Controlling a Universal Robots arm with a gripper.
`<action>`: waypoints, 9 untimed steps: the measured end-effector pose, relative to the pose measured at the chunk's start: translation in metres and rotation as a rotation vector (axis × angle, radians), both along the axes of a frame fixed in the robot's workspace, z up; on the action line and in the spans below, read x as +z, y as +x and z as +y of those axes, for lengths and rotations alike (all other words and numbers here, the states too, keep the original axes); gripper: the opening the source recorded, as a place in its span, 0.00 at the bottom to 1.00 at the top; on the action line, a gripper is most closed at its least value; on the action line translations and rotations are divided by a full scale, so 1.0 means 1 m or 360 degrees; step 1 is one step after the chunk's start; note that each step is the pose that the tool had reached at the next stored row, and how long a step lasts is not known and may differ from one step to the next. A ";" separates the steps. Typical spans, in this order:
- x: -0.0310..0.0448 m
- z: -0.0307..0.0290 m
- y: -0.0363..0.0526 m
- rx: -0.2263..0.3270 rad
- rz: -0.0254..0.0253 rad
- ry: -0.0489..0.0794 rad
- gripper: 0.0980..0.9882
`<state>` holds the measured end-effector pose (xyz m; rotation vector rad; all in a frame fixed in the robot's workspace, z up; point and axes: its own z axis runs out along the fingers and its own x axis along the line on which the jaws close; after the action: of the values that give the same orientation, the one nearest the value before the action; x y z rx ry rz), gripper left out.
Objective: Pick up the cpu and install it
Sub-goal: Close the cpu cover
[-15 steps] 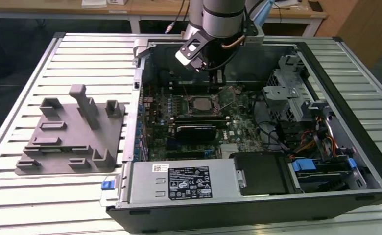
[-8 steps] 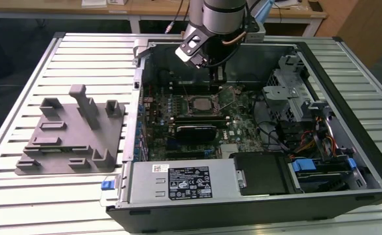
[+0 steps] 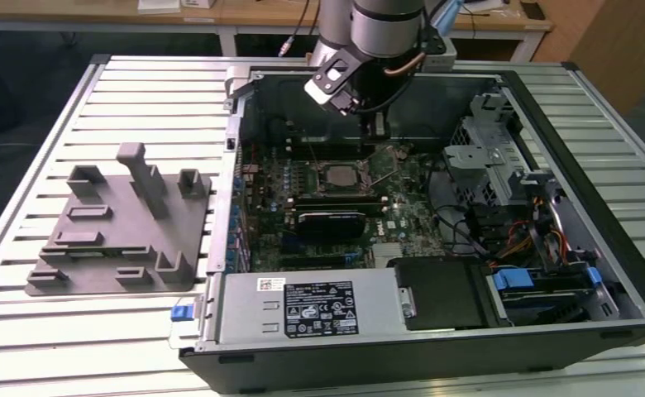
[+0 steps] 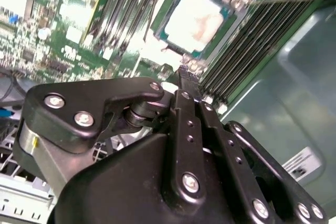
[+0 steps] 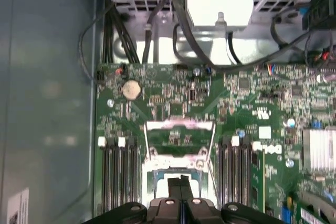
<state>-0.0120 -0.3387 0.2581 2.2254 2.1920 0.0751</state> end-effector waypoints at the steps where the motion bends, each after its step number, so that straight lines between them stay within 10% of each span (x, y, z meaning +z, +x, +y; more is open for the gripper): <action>1: 0.0000 0.0000 0.0035 0.0000 0.00001 0.0000 0.01; 9: 0.0000 0.0000 0.0336 0.0000 0.00002 0.0000 0.01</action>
<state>0.0216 -0.3386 0.2580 2.2255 2.1920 0.0750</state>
